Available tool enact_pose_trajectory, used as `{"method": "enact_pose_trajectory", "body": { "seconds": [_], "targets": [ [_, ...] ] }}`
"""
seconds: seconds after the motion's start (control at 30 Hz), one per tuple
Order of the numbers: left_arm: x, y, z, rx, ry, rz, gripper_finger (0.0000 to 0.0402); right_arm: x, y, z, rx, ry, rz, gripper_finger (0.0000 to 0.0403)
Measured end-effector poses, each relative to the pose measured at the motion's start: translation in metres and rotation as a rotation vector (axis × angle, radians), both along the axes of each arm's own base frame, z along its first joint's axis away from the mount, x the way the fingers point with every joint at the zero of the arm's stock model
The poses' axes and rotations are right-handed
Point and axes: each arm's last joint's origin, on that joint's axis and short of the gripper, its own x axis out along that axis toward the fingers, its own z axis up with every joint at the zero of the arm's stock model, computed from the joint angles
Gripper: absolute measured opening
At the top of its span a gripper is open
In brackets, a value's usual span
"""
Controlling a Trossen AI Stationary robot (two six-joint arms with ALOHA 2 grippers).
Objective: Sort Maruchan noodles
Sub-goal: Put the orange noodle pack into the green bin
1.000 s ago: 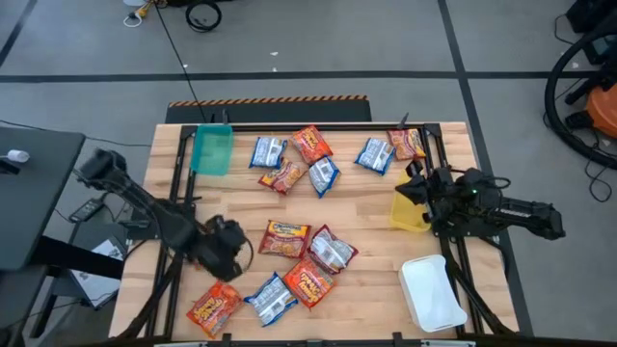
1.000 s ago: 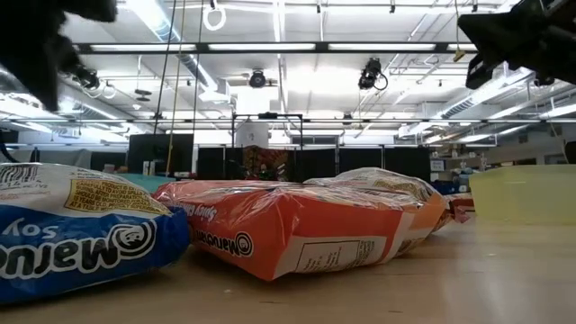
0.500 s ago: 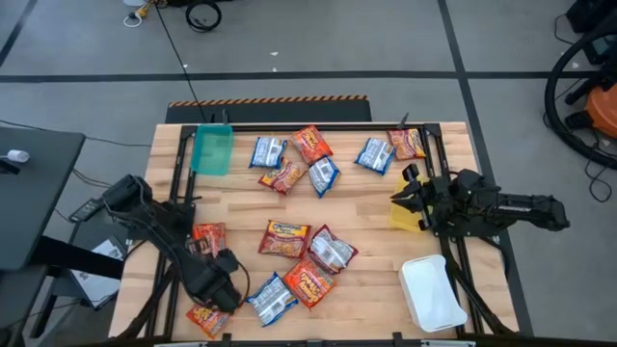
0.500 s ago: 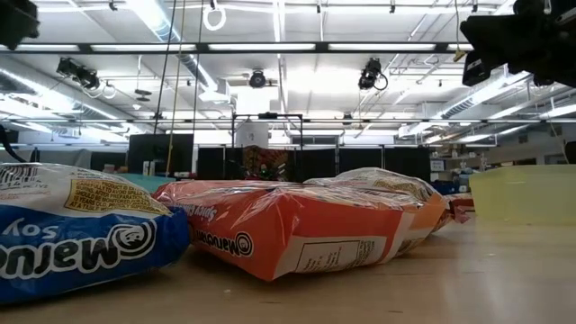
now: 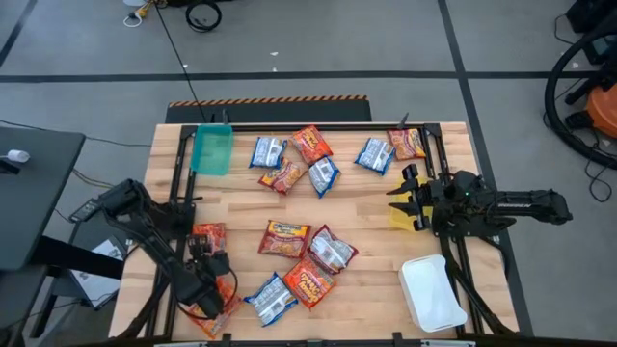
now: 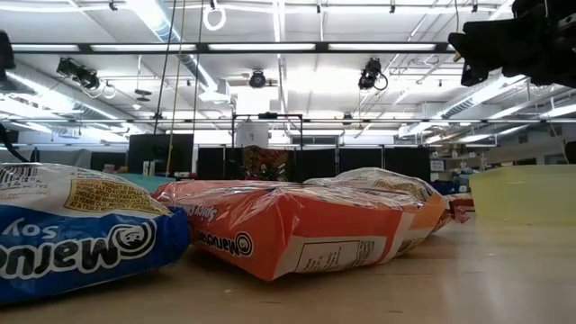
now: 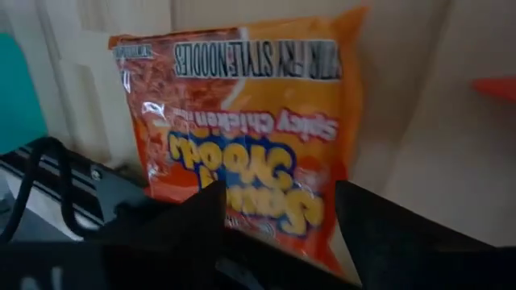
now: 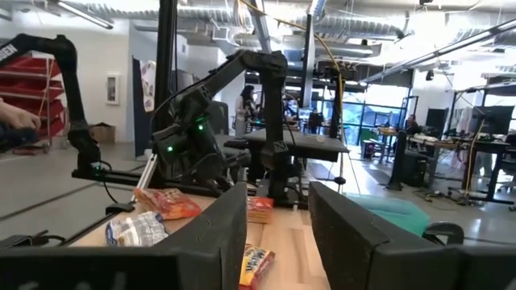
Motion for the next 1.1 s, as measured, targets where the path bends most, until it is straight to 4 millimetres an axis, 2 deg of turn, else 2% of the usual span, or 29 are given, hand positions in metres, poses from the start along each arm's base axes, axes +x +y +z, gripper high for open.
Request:
{"method": "enact_pose_trajectory", "body": {
  "seconds": [0.17,0.37,0.5,0.67,0.73,0.8,0.93,1.0,1.1],
  "targets": [
    [-0.002,0.002,-0.016,-0.064,-0.008,-0.054,0.022,0.0,0.0,0.0,0.0,-0.001,0.0,0.014],
    [-0.004,0.004,-0.017,-0.052,0.025,-0.085,0.0184,0.0,0.0,0.001,-0.001,-0.007,0.0,0.0139],
    [-0.004,0.004,-0.017,-0.054,0.04,-0.119,0.0126,0.0,0.0,0.001,-0.001,-0.008,-0.001,0.0139],
    [-0.002,0.003,-0.014,-0.058,0.038,-0.11,0.0031,0.0,0.0,0.001,0.002,-0.008,0.0,0.0138],
    [0.003,-0.003,-0.008,-0.092,0.023,-0.101,0.0011,0.0,0.0,0.001,0.002,-0.011,0.0,0.0138],
    [0.012,-0.009,0.003,-0.121,0.008,-0.093,0.0009,-0.001,0.0,0.002,0.0,-0.022,0.001,0.0138],
    [0.038,-0.011,0.038,-0.139,-0.094,-0.104,0.0005,-0.001,0.0,0.003,-0.001,-0.029,0.001,0.0138],
    [0.054,-0.005,0.058,-0.107,-0.223,-0.054,0.0004,-0.001,0.0,0.003,-0.002,-0.03,0.001,0.0138],
    [0.075,0.017,0.089,-0.024,-0.492,0.107,0.0003,-0.001,0.0,0.003,-0.002,-0.03,0.001,0.0138]
  ]
}}
